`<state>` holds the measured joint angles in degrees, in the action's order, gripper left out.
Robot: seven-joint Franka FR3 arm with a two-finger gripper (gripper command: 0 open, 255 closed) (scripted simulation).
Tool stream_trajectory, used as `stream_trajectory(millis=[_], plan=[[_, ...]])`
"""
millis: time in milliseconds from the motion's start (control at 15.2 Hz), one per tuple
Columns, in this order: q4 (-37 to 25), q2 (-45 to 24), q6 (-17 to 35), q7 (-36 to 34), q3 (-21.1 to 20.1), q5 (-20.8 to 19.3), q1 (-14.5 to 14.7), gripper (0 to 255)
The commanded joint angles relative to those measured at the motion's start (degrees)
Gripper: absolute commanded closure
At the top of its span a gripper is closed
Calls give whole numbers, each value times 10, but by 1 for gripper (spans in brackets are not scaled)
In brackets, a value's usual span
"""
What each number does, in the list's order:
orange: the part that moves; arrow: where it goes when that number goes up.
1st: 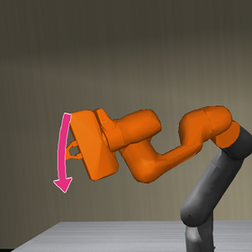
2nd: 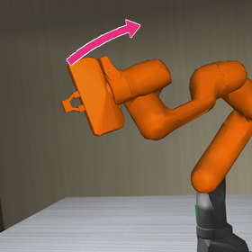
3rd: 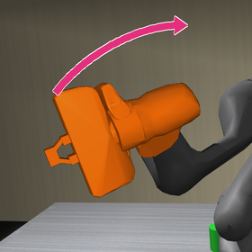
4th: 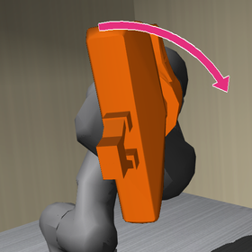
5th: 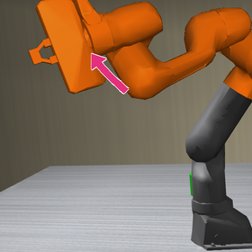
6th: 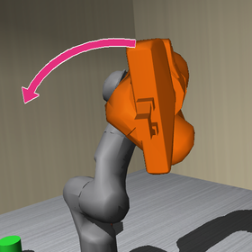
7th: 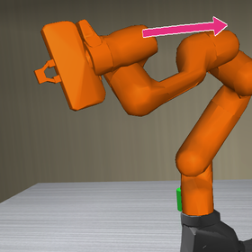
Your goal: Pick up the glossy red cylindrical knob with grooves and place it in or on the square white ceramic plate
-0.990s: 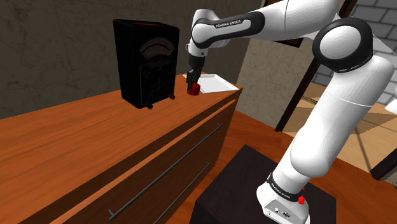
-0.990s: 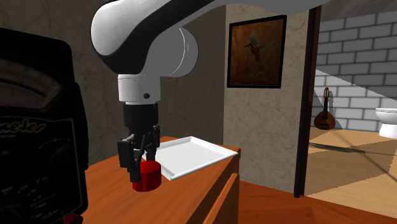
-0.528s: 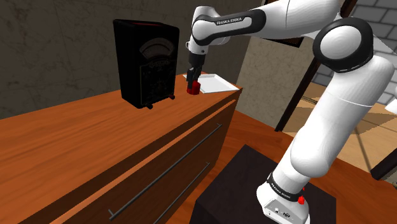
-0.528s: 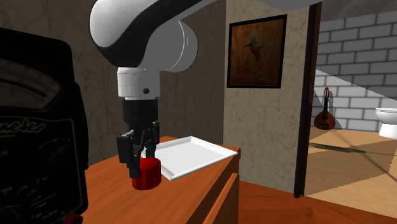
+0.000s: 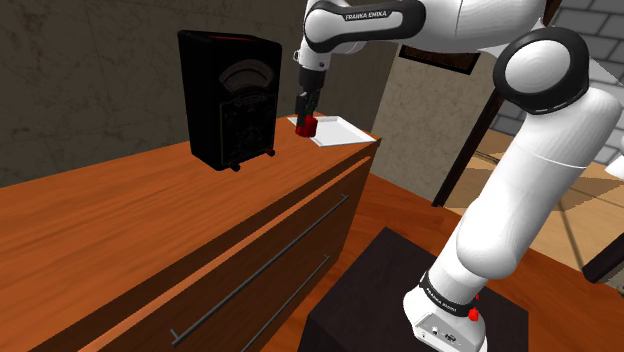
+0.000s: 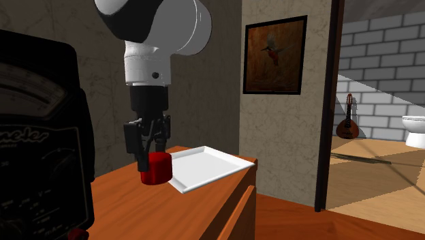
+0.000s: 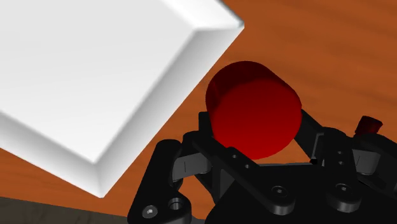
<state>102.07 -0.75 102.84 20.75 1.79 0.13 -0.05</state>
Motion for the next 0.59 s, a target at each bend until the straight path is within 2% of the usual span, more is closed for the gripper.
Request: stream_trajectory(millis=[0,396,528], plan=[[-14,1,-15,0,0,0,0,255],[-57,-1,-56,0,0,0,0,255],[-67,-8,-59,27,13,1,-14,255]])
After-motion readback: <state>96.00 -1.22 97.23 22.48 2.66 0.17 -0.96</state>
